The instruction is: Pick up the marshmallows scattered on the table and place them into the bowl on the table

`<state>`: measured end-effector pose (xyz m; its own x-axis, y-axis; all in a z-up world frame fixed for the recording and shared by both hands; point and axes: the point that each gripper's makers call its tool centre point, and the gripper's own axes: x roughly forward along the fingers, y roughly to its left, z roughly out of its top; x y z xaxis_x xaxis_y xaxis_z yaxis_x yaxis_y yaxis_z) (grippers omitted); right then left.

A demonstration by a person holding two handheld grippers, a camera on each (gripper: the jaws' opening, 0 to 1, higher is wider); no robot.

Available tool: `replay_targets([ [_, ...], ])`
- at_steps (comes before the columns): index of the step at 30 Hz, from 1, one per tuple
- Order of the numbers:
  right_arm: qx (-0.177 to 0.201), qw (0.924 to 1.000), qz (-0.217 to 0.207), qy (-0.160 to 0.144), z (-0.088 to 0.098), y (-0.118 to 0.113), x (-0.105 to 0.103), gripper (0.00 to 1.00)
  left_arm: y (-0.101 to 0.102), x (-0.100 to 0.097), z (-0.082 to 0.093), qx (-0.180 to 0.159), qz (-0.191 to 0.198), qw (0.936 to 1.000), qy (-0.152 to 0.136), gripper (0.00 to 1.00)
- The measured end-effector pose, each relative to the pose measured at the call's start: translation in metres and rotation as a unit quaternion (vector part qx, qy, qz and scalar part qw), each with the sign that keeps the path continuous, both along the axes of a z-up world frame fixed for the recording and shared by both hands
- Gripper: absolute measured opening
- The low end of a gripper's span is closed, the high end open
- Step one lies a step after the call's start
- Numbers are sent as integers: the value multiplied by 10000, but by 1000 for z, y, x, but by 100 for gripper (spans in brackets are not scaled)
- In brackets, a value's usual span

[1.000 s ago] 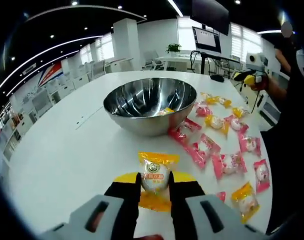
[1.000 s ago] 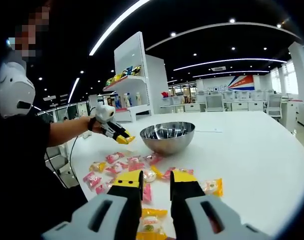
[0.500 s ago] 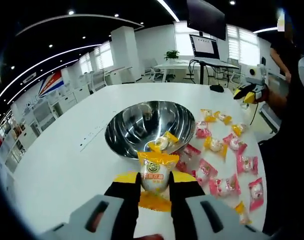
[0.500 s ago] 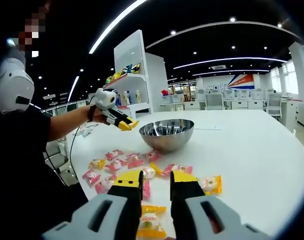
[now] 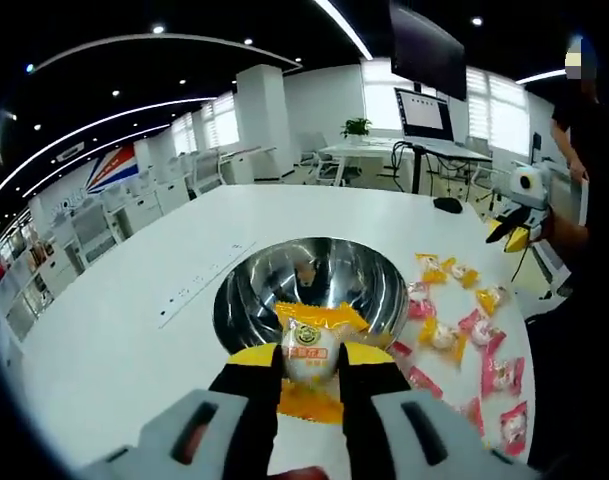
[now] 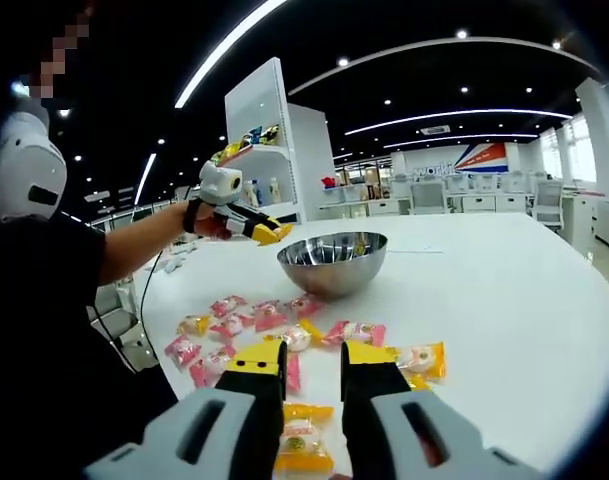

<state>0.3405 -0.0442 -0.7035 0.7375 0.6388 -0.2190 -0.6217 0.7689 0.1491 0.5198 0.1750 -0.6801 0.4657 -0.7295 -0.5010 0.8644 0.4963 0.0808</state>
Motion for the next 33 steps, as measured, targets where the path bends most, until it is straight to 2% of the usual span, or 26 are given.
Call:
replay_targets([
  [10, -6, 10000, 2, 71, -5, 1, -1, 22, -14, 25, 0, -134, 294, 9995, 54, 24],
  [13, -12, 10000, 11, 73, -5, 2, -1, 22, -22, 26, -1, -150, 275, 9995, 69, 24],
  [20, -27, 9999, -41, 121, -8, 0, -2, 22, -35, 28, -13, 92, 97, 9999, 54, 24],
  [33, -51, 9999, -49, 142, -8, -2, -5, 22, -48, 33, -8, 183, 108, 9997, 86, 24],
])
